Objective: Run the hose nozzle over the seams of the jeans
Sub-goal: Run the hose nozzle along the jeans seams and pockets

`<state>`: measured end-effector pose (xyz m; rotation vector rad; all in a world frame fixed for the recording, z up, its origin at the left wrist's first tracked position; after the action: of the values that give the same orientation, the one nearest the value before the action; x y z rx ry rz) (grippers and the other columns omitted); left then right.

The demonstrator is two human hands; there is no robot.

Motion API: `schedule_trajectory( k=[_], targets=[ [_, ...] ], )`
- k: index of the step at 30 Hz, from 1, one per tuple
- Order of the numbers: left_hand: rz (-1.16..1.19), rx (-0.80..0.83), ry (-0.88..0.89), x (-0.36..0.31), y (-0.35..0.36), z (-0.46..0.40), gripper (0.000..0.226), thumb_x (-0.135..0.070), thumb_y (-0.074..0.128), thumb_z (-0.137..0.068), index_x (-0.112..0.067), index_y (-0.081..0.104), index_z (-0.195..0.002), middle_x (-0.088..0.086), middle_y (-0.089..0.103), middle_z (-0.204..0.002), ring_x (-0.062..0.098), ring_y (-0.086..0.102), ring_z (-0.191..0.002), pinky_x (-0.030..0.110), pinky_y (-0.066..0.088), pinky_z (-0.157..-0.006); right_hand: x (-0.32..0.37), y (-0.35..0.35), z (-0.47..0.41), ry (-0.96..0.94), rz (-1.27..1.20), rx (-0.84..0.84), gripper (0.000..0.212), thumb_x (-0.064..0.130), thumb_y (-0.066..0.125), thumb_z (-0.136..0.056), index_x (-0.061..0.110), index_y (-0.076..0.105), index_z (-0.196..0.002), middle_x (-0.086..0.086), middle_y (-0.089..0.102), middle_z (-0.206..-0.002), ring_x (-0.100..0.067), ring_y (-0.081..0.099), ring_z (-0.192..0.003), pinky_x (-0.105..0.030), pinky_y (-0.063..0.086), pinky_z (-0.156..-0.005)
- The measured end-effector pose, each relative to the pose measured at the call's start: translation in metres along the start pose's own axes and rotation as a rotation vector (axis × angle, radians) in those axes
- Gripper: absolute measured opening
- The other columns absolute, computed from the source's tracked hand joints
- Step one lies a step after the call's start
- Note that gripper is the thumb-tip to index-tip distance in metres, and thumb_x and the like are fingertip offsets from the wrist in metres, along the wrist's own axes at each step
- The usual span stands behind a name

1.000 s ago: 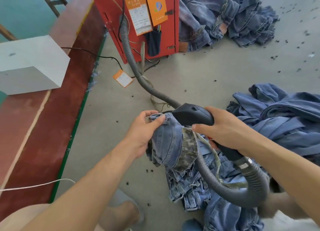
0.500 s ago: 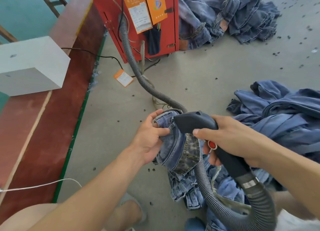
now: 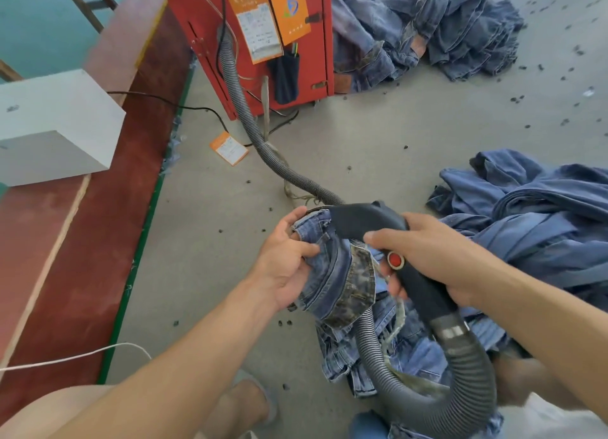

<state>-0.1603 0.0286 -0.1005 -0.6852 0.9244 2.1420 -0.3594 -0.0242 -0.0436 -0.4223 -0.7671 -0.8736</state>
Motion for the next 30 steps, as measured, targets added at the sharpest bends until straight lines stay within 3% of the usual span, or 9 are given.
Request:
schedule_trajectory(
  k=[3,8,10,13,16,20,24,28,30],
  targets=[
    [-0.002,0.015,-0.015,0.004,0.002,-0.001,0.071,0.028,0.042,-0.09,-0.021,0.052,-0.14,0.016,0.07,-0.112,0.029,0.069,-0.095,0.045,0.056,-0.086,-0.005,0.017,-0.002,-0.063,0.094,0.033,0.017,0.028,0.07,-0.096,0.015,0.064,-0.105,-0.013,0.068,-0.069,-0.028,0.064,-0.05,-0.033,0.053,-0.048],
    [0.012,0.021,-0.078,-0.005,-0.003,-0.003,0.067,0.028,0.04,-0.085,-0.012,0.054,-0.137,0.019,0.072,-0.11,0.033,0.071,-0.095,0.045,0.062,-0.078,0.003,-0.003,-0.02,-0.155,0.243,-0.135,0.016,0.025,0.069,-0.098,0.012,0.061,-0.102,-0.006,0.062,-0.058,-0.025,0.06,-0.048,-0.036,0.056,-0.05],
    [-0.003,0.042,-0.097,-0.013,-0.006,-0.002,0.063,0.025,0.04,-0.083,-0.009,0.056,-0.134,0.018,0.073,-0.105,0.033,0.071,-0.092,0.046,0.063,-0.079,0.01,-0.024,-0.018,-0.178,0.349,-0.099,0.011,0.029,0.072,-0.096,0.021,0.064,-0.098,-0.003,0.063,-0.057,-0.023,0.06,-0.047,-0.033,0.054,-0.048],
    [-0.021,0.05,-0.106,-0.023,-0.012,-0.002,0.058,0.023,0.039,-0.083,-0.009,0.059,-0.126,0.016,0.073,-0.1,0.03,0.072,-0.083,0.041,0.064,-0.067,0.022,-0.049,-0.01,-0.286,0.65,-0.006,0.015,0.034,0.074,-0.093,0.04,0.063,-0.087,-0.003,0.065,-0.056,-0.019,0.06,-0.042,-0.026,0.051,-0.045],
    [-0.047,0.099,-0.122,-0.028,-0.017,0.001,0.057,0.022,0.038,-0.084,-0.011,0.058,-0.127,0.016,0.073,-0.105,0.031,0.073,-0.088,0.039,0.063,-0.068,0.026,-0.051,-0.007,-0.384,0.826,0.03,0.015,0.031,0.075,-0.092,0.035,0.061,-0.094,0.008,0.064,-0.055,-0.013,0.058,-0.04,-0.02,0.045,-0.043],
    [-0.148,0.183,-0.152,-0.023,-0.013,0.005,0.064,0.023,0.036,-0.084,-0.007,0.051,-0.139,0.021,0.066,-0.113,0.035,0.064,-0.097,0.042,0.058,-0.075,0.022,-0.027,-0.009,-0.491,0.88,0.058,0.02,0.028,0.077,-0.09,0.031,0.064,-0.105,0.008,0.065,-0.067,-0.002,0.061,-0.048,-0.016,0.045,-0.047],
    [-0.179,0.255,-0.168,-0.021,-0.01,0.009,0.069,0.023,0.038,-0.084,-0.004,0.046,-0.146,0.026,0.06,-0.12,0.035,0.064,-0.094,0.042,0.054,-0.076,0.026,-0.014,-0.009,-0.617,0.879,0.032,0.025,0.032,0.077,-0.089,0.036,0.064,-0.11,0.014,0.067,-0.076,0.003,0.063,-0.065,-0.013,0.046,-0.059],
    [-0.091,0.258,-0.137,-0.027,-0.016,0.007,0.066,0.022,0.041,-0.085,-0.006,0.047,-0.145,0.021,0.066,-0.121,0.034,0.068,-0.101,0.045,0.059,-0.082,0.029,-0.042,-0.012,-0.588,0.866,-0.092,0.023,0.034,0.076,-0.088,0.038,0.062,-0.106,0.01,0.067,-0.069,-0.004,0.065,-0.052,-0.016,0.049,-0.05],
    [-0.076,0.266,-0.133,-0.027,-0.019,0.006,0.064,0.021,0.043,-0.084,-0.008,0.05,-0.141,0.019,0.069,-0.118,0.033,0.071,-0.1,0.046,0.062,-0.081,0.027,-0.052,-0.012,-0.556,0.913,-0.074,0.025,0.034,0.077,-0.088,0.042,0.06,-0.104,0.017,0.068,-0.072,-0.002,0.065,-0.053,-0.014,0.048,-0.052]
  ],
)
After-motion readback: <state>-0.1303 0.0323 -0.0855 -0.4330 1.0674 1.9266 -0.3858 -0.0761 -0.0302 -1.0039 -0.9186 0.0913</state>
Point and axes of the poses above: each hand's wrist, its own z-axis away from the middle knuckle, its own y-axis out of the palm, x = y × z, the point moved 2 cm from there along -z, towards the middle knuckle
